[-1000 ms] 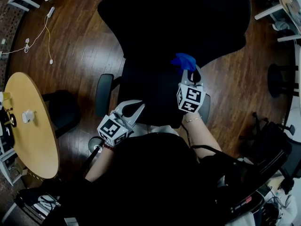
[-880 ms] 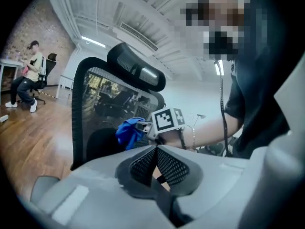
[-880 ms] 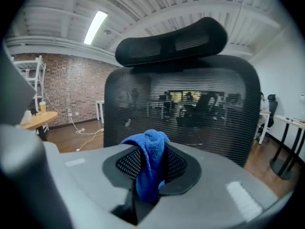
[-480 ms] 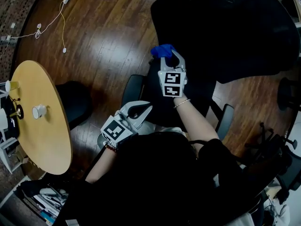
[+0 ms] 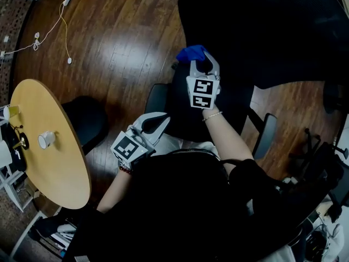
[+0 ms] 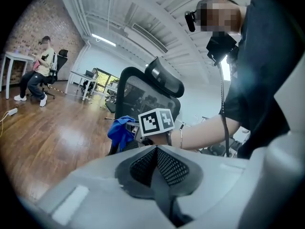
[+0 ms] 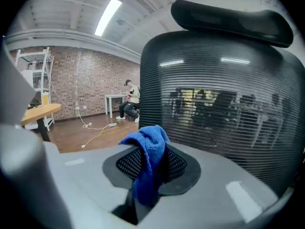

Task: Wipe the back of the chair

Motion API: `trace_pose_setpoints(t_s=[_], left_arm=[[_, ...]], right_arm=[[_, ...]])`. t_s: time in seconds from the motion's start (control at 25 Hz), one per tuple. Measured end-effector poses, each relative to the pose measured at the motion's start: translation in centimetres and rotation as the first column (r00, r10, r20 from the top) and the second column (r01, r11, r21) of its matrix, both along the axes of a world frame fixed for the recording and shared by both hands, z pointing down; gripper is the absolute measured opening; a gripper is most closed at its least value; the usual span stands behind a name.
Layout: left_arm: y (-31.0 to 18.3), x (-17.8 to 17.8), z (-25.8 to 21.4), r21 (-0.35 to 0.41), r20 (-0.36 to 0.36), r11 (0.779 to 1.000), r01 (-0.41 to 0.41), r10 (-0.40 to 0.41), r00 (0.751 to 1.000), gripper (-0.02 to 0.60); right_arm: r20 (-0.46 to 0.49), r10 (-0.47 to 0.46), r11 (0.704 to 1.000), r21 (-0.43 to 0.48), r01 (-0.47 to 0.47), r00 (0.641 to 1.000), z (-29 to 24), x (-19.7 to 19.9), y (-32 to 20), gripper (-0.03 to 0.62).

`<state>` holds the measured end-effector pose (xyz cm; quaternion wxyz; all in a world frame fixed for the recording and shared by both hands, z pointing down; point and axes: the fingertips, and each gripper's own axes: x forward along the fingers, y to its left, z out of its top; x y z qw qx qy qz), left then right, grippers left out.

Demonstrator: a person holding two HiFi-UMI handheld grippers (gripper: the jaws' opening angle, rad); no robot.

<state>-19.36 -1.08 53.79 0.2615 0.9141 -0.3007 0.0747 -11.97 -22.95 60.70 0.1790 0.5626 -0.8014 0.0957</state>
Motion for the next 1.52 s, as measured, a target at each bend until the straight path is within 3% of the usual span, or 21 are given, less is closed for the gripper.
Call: trace_pose_setpoints(t_s=[0.32,0.48,0.64,0.88,1.08,1.24,1.4,1.52], left_arm=[[0.1,3.4,-0.3,-0.011,0.013,0.998,-0.060,0.061,0.998,0.000],[0.1,6.0,-0.8,-0.012,0.019,0.997,-0.080,0.080,0.997,0.000],[0.6,9.0,-0.8,-0.016,0.039,0.992,-0.122,0.122,0.992,0.000],[0.9,14.7,-1.4,-0.030,0.016,0.987,-0.160,0.161,0.987,0.000],[1.5,19.1,-1.6,-0.027,0.017,0.981,-0.193,0.193,0.981,0.000],[1.8,21.1,-2.0,-0.022,-0.007,0.985,-0.172,0.172,0.985,0.000],[2.6,21.2,-1.9,-0.028,-0.023,0.989,-0.149,0.148,0.989,0.000],[3.2,20.0,-1.5,-0.038,-0.018,0.990,-0.138,0.138,0.990,0.000]], right_arm=[[-0.031,0.104,0.994,-0.015,-0.105,0.994,-0.1,8.7,0.5,0.086],[-0.052,0.183,0.982,-0.035,-0.185,0.982,0.4,15.1,2.1,0.086],[-0.082,0.296,0.950,-0.080,-0.303,0.952,1.4,23.5,4.4,0.086],[-0.180,0.317,0.938,-0.086,-0.336,0.931,1.8,32.8,6.8,0.087],[-0.200,0.333,0.930,-0.091,-0.356,0.921,2.2,37.4,8.7,0.087],[-0.236,0.347,0.921,-0.099,-0.377,0.908,2.5,40.3,9.8,0.087],[-0.272,0.445,0.870,-0.096,-0.484,0.853,2.3,44.7,10.9,0.080],[-0.250,0.420,0.883,-0.112,-0.457,0.873,1.3,45.0,11.4,0.078]])
